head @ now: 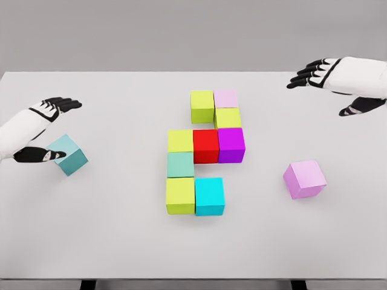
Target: Assemble the squares on the desktop into the number 2
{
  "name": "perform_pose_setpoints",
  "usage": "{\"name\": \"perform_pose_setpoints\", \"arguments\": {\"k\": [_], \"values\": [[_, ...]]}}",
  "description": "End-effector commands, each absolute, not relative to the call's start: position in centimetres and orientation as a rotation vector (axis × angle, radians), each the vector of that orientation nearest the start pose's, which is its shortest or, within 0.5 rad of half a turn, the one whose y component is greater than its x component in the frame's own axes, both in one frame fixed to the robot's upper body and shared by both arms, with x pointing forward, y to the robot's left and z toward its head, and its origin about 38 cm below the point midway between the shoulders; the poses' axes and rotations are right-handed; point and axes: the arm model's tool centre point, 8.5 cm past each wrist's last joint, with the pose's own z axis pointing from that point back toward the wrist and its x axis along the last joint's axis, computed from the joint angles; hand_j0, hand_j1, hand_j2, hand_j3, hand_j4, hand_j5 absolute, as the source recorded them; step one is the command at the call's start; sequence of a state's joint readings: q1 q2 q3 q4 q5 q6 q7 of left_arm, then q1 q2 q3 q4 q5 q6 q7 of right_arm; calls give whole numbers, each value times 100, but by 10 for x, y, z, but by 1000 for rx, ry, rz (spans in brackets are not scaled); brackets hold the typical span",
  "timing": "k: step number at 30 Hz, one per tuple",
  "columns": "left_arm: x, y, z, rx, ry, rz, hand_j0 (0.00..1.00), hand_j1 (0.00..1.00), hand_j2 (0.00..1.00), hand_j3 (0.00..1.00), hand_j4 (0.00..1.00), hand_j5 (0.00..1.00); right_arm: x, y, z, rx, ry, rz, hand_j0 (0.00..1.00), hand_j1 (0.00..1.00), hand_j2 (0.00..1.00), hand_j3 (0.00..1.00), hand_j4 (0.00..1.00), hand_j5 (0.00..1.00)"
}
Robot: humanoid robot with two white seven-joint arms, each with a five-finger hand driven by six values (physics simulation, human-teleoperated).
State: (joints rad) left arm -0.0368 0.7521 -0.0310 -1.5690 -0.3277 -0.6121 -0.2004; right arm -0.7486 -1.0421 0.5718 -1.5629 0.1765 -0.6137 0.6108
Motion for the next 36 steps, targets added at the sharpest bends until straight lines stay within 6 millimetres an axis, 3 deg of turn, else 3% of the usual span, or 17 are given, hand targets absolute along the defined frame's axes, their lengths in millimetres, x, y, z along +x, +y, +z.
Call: {"name": "perform_pose_setpoints", "arguments": {"k": [1,4,5,7,10,14,15,19,23,25,29,36], "values": [[354,380,183,526,-1765,-1417,100,100,100,100,100,100,414,-337,319,-487,-1470,2131,100,100,100,100,100,100],[354,381,184,532,-1772,-1405,100,100,100,100,100,100,412,-333,318,-472,-1481,2138,100,100,100,100,100,100],[354,381,184,528,-1776,-1398,100,100,100,100,100,100,410,-336,321,-488,-1471,2142,100,100,100,100,100,100],[355,382,186,520,-1790,-1382,100,100,100,100,100,100,387,-342,328,-511,-1393,2234,100,100,100,100,100,100],[356,384,191,517,-1798,-1374,100,100,100,100,100,100,384,-354,335,-602,-1302,2279,100,100,100,100,100,100],[358,401,213,593,-1736,-1485,100,100,100,100,100,100,383,-345,313,-560,-1256,2330,100,100,100,100,100,100],[367,401,240,714,-1709,-1611,100,100,100,100,100,100,378,-335,306,-522,-1257,2365,100,100,100,100,100,100],[377,407,263,841,-1658,-1704,100,100,100,100,100,100,373,-321,273,-415,-1217,2413,100,100,100,100,100,100],[385,419,255,857,-1474,-1820,100,100,100,100,100,100,369,-324,254,-409,-1131,2461,100,100,100,100,100,100],[391,427,244,730,-1180,-1961,100,100,100,100,100,100,368,-327,246,-427,-1077,2492,100,100,100,100,100,100],[396,419,248,706,-1223,-1952,100,100,100,100,100,100,368,-327,243,-434,-1058,2505,100,100,100,100,100,100],[394,412,242,630,-1274,-1931,99,99,99,99,99,99,359,-323,214,-365,-979,2563,100,100,100,100,100,100]]}}
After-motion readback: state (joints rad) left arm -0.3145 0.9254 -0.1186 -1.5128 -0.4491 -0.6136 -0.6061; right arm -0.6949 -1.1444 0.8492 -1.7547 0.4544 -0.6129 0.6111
